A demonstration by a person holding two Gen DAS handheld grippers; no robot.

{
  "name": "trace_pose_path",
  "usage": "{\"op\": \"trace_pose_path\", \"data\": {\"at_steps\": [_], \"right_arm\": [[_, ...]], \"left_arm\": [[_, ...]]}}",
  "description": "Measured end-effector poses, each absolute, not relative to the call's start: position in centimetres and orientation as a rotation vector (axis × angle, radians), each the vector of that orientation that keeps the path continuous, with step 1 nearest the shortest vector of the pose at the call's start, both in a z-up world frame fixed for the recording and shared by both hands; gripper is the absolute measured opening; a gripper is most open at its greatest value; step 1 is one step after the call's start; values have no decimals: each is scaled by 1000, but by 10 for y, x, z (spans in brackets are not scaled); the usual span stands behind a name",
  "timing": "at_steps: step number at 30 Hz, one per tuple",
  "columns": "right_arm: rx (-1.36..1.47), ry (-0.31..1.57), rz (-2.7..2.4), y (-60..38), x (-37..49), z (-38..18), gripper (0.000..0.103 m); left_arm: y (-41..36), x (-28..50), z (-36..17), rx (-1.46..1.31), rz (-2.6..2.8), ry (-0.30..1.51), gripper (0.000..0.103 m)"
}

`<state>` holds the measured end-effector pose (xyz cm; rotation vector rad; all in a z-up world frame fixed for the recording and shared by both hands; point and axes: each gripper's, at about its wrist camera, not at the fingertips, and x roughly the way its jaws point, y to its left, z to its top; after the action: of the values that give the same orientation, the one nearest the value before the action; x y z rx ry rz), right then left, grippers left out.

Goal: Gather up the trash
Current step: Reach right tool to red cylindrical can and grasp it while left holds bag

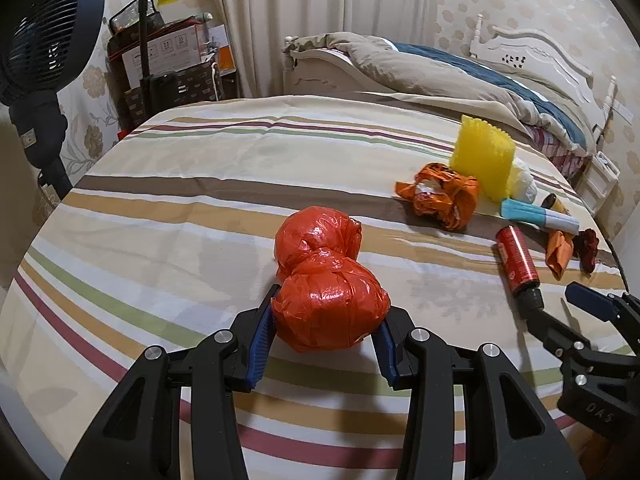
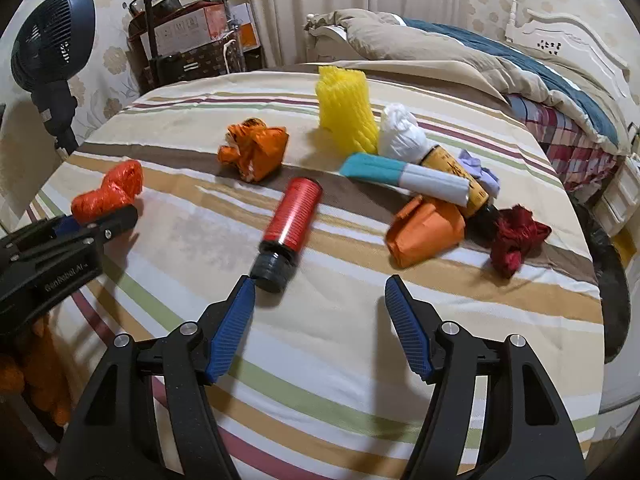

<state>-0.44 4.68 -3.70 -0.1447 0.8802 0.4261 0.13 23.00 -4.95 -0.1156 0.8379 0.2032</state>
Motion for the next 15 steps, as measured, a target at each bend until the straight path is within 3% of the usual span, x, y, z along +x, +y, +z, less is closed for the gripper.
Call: {"op": "trace_pose_path", "data": {"at_steps": [7,12,15], "right_arm": [[-113,884,415,50,3,-33,66],[-105,886,413,63,19,-33,48],[-128,899,417,74,26,-37,31]], "left_arm": [[239,-2,-49,-116,213,833,44],[239,-4,-49,-114,209,829,44],[237,-4,-49,-110,206,828,44]]}}
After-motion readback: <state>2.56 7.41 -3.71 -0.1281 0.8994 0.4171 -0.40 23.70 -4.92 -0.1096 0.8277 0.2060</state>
